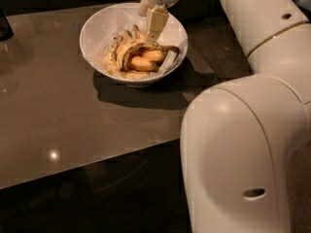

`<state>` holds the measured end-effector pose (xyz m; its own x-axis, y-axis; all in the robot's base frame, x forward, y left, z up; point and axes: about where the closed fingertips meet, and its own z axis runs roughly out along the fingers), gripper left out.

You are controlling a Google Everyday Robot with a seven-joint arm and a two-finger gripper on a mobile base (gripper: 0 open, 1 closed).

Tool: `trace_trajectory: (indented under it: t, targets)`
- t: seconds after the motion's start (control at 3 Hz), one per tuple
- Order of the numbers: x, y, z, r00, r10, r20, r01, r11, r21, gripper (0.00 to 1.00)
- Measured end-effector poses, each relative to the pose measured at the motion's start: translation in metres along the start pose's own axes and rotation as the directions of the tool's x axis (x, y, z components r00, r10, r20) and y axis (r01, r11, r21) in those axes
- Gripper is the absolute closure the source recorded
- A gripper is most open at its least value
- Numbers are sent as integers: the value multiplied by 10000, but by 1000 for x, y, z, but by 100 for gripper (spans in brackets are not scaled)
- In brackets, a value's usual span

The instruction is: Pick banana from white bowl

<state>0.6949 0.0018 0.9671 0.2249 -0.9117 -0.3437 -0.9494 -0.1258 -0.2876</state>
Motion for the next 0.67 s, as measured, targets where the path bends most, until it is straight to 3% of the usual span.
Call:
trace_trajectory:
  t: [0.67]
  targets:
    - [0,-4,17,9998,149,114,-145,9994,-323,42]
